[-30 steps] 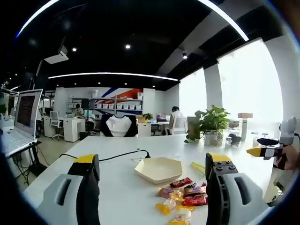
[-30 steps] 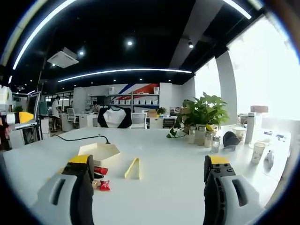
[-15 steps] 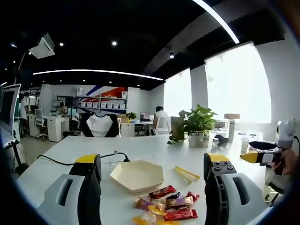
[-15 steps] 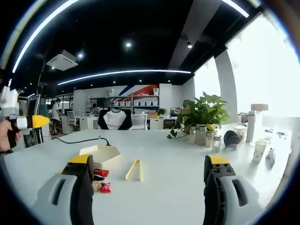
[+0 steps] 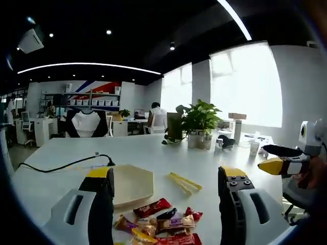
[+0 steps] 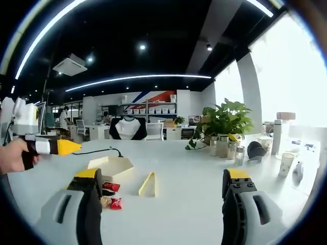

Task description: Place the target food into the container with the food tongs after gripping and lifting it, then release it inside without dropping or visibly crushing the food.

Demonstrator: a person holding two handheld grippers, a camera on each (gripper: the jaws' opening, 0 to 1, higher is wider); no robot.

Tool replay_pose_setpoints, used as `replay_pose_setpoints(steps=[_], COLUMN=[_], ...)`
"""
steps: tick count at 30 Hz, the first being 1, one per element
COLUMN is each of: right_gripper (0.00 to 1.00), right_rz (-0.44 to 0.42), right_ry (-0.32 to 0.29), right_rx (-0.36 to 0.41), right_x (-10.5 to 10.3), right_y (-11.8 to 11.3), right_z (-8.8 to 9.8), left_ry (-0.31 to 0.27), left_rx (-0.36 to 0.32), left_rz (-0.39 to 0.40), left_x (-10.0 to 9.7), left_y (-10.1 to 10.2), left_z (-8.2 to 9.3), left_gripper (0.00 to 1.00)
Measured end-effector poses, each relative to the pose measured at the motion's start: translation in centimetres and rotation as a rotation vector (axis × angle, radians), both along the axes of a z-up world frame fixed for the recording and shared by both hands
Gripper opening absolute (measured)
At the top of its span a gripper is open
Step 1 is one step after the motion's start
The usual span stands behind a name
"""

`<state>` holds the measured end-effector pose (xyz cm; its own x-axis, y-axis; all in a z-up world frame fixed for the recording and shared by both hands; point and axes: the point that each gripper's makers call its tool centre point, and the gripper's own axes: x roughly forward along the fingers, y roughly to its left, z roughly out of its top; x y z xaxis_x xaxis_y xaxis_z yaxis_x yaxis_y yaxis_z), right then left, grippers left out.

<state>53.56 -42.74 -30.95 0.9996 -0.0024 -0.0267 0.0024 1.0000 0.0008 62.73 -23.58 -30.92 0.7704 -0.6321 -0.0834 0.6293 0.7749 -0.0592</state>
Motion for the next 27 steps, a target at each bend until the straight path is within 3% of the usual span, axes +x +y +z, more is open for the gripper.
replay_pose_setpoints(steps=[11,15,18,24,27], right_gripper=[1.0,1.0,1.0,1.0,1.0], right_rz=[0.001,-0.015,-0.015,-0.032,-0.019], right_ry=[-0.003,-0.008,-0.002,-0.008,-0.004], right_rx=[-0.006,-0.007,-0.005,-0.008,-0.007], right_x=[-0.1,-0.4,-0.5,-0.9,-0.7], right_y=[-0.1,-0.5,-0.6,-1.0,-1.0], right_z=[0.3,0.3,0.1,0.3,0.3], left_ry=[0.083,0.137,0.144,0.234,0.288], left_rx=[0.042,0.069,0.098,0.139,0.109], left_rz=[-0.096,-0.126,-0.148,-0.153,-0.142], left_x=[2.0,2.2,2.4,2.9,3.2], left_y=[-5.7,-7.8,-8.9,-10.8,-11.3], left_z=[-3.8,-5.6,-6.6,-9.6,-10.5], left_gripper=[0.83,0.78,0.73,0.61,0.59])
